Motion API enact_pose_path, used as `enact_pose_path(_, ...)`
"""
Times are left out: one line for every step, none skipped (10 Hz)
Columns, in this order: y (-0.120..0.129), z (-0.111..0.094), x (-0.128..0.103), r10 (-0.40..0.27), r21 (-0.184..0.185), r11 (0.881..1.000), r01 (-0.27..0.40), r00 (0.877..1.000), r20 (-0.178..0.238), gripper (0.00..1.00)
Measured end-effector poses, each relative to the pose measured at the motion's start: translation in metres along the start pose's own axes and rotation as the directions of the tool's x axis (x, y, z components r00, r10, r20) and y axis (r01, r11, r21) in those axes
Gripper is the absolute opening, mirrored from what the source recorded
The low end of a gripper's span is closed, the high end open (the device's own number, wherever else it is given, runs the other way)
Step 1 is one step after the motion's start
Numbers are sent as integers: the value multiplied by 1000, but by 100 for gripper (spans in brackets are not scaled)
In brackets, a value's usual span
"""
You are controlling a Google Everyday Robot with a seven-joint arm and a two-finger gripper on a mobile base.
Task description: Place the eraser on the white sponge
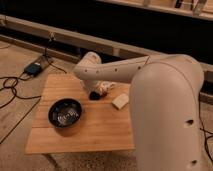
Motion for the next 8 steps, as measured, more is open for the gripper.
enact_pose_path(-16, 1, 1, 23, 3, 1000, -23, 1000, 4, 0)
enact_pose_path(-29, 2, 2, 41, 4, 999, -41, 999, 8, 0)
enact_pose_path(-40, 3, 2, 55, 4, 998, -55, 998, 11, 0)
enact_pose_path(-55, 4, 3, 72, 7, 997, -72, 997, 15, 0)
enact_pose_path(-62, 6, 4, 81, 9, 997, -81, 997, 16, 0)
enact_pose_path(-93, 15, 9, 107, 12, 994, -107, 994, 14, 0)
enact_pose_path(-101, 20, 11, 114, 11, 993, -114, 993, 9, 0)
enact_pose_path(-105, 27, 13, 118, 7, 993, -118, 993, 3, 0)
